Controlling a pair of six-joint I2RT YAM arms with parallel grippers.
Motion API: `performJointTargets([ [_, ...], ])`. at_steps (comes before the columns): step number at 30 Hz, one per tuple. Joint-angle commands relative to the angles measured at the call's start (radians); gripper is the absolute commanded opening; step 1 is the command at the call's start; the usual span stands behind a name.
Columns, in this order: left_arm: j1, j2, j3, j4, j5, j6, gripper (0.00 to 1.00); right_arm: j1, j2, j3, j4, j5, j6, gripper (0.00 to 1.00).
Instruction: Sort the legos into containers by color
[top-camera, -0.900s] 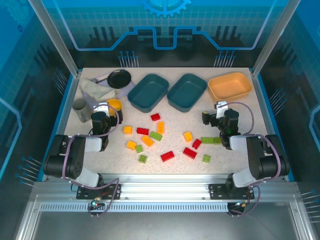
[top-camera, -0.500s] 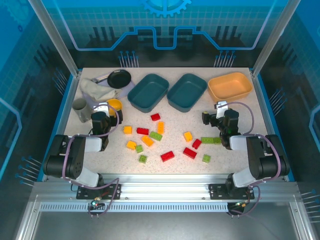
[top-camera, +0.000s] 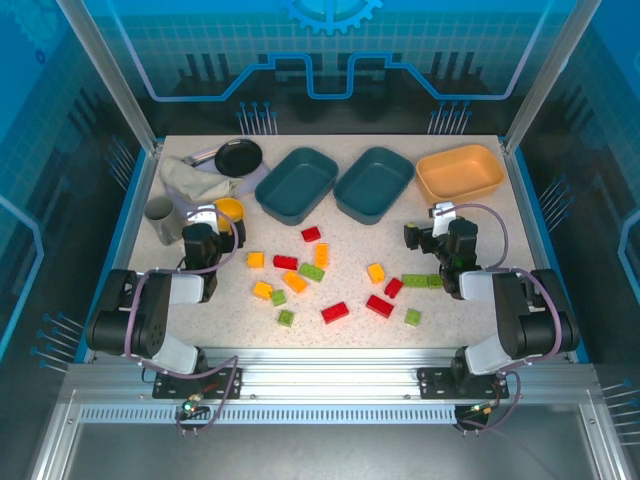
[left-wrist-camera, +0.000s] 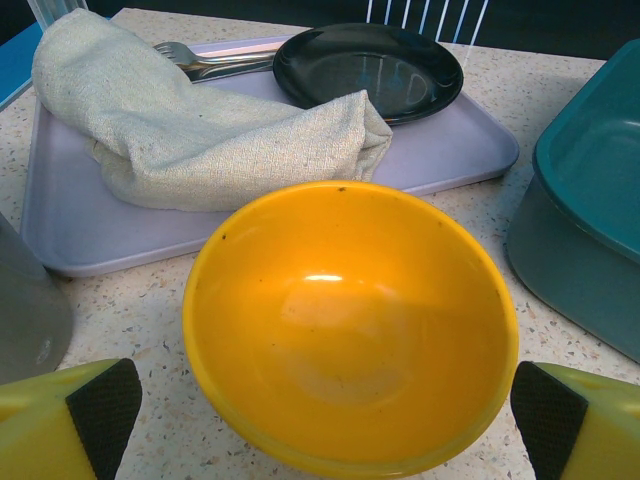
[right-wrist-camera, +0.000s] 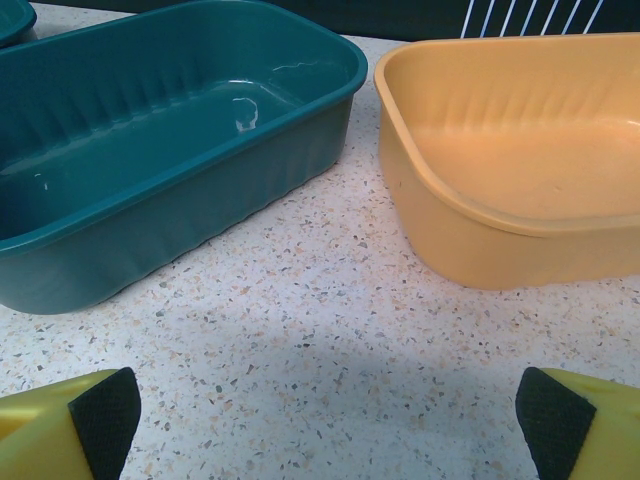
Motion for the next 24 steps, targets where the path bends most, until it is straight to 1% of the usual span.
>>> performJointTargets([
  [1,-0.006,-0.009,0.017,-0.011,0.010,0.010,0.99,0.001,-0.014,0.015,-0.012,0.035,0.001,1.00],
  [2,-0.012,-0.041,0.046,-0.085,0.017,0.022,0.99,0.003,-0.056,0.031,-0.069,0.065,0.009,1.00],
  [4,-0.072,-0.126,0.136,-0.299,-0.099,0.055,0.99,0.018,-0.175,0.094,-0.262,0.167,0.033,1.00],
  [6,-0.124,-0.209,0.166,-0.345,-0.167,0.058,0.99,0.031,-0.308,0.118,-0.321,0.232,0.071,1.00],
  [8,-0.175,-0.284,0.221,-0.412,-0.238,0.037,0.99,0.063,-0.430,0.187,-0.422,0.302,0.086,1.00],
  [9,-0.201,-0.314,0.265,-0.460,-0.269,0.022,0.99,0.079,-0.482,0.254,-0.502,0.317,0.092,1.00],
  [11,-0.258,-0.346,0.351,-0.503,-0.280,0.028,0.99,0.109,-0.528,0.389,-0.627,0.357,0.118,1.00],
  [12,-0.294,-0.351,0.391,-0.498,-0.288,0.048,0.99,0.112,-0.528,0.471,-0.718,0.391,0.184,1.00],
  [13,-0.322,-0.348,0.435,-0.493,-0.289,0.044,0.99,0.100,-0.508,0.573,-0.850,0.409,0.307,1.00],
  [14,-0.332,-0.339,0.475,-0.503,-0.280,-0.012,0.99,0.079,-0.476,0.662,-1.003,0.406,0.441,1.00],
  [15,-0.330,-0.320,0.538,-0.592,-0.276,-0.148,0.99,0.049,-0.428,0.771,-1.212,0.384,0.585,1.00],
  [16,-0.317,-0.296,0.653,-0.819,-0.243,-0.329,0.99,0.037,-0.376,0.853,-1.386,0.422,0.735,1.00],
  [17,-0.301,-0.265,0.763,-1.018,-0.198,-0.479,0.99,0.009,-0.339,0.886,-1.417,0.383,0.778,1.00],
  [18,-0.287,-0.213,0.855,-1.168,-0.168,-0.562,0.99,-0.035,-0.290,0.901,-1.375,0.198,0.719,1.00],
  [19,-0.260,-0.152,0.913,-1.207,-0.043,-0.582,0.99,-0.063,-0.234,0.938,-1.374,0.099,0.694,0.93],
  [20,-0.236,-0.094,0.957,-1.250,0.053,-0.600,0.99,-0.067,-0.182,0.988,-1.423,0.089,0.714,0.89],
  [21,-0.223,-0.021,1.036,-1.332,0.111,-0.620,0.99,-0.066,-0.115,1.050,-1.482,0.093,0.735,0.84],
  [22,-0.222,0.050,1.111,-1.413,0.142,-0.613,0.99,-0.073,-0.049,1.098,-1.525,0.070,0.743,0.78],
  [24,-0.224,0.152,1.212,-1.501,0.209,-0.591,0.98,-0.085,0.069,1.202,-1.583,0.025,0.746,0.68],
])
